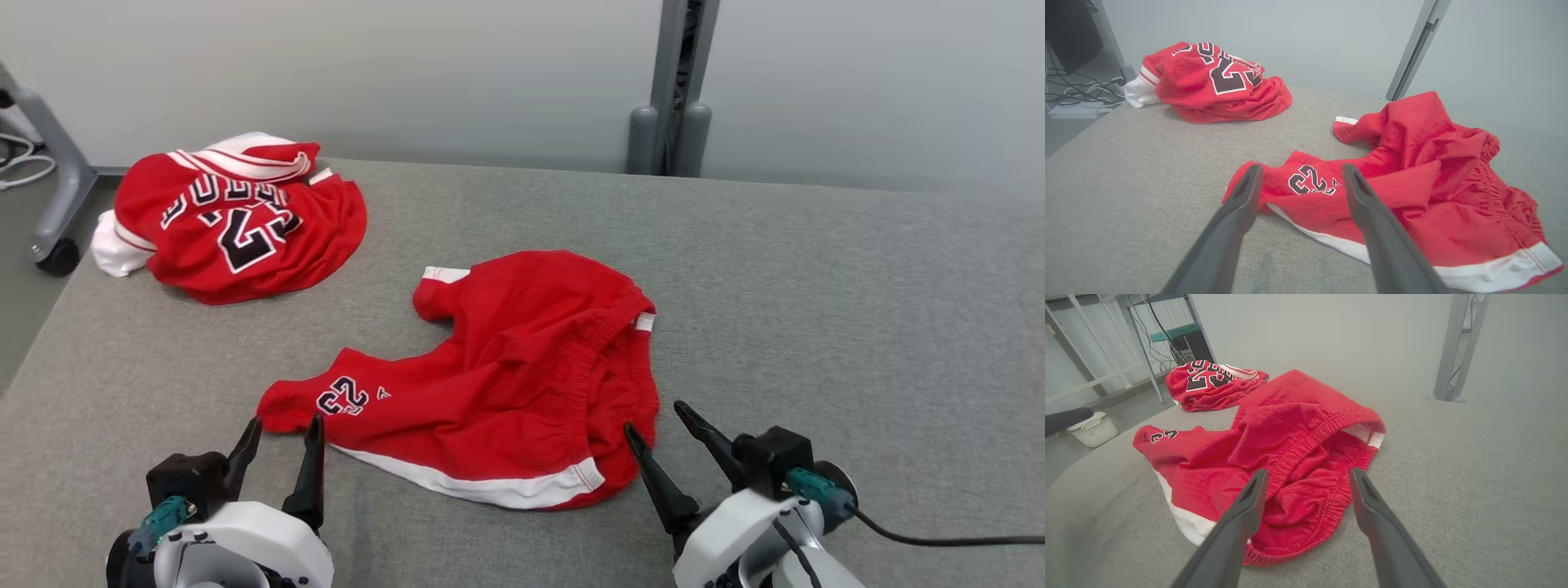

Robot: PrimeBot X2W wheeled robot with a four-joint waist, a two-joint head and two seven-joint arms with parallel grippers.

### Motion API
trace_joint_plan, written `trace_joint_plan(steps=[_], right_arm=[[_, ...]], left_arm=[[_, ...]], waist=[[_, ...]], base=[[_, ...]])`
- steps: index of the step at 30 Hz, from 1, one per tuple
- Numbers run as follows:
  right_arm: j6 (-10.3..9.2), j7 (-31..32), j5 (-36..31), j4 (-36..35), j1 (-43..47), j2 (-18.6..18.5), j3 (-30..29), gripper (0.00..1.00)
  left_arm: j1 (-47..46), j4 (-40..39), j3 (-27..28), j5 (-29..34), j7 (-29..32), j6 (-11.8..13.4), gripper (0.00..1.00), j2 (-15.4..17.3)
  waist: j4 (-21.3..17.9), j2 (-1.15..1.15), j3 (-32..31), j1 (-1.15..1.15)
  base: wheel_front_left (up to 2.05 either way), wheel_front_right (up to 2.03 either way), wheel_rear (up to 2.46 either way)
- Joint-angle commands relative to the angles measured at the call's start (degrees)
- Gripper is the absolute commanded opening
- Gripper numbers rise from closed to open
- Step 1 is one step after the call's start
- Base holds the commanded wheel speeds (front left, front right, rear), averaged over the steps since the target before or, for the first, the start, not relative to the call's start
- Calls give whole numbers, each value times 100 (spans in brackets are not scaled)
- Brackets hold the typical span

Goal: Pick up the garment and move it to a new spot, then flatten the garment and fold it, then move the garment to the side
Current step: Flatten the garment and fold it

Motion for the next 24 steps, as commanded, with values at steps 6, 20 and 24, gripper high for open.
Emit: trace_joint_plan(steps=[6, 20, 24], right_arm=[[1, 565, 827, 770, -709, -40, 514, 100], [1, 1601, 1651, 1715, -1268, -41, 753, 92], [1, 1595, 1935, 1814, -1499, -41, 838, 10]], left_arm=[[-51, -86, -155, 94, 49, 70, 100, -115], [-97, 4, -153, 67, -51, 29, 100, -224], [-121, 25, -153, 64, -67, 10, 100, -263]], waist=[[713, 0, 145, 0], [1006, 0, 256, 0], [994, 0, 338, 0]], base=[[0, 0, 0], [0, 0, 0], [0, 0, 0]])
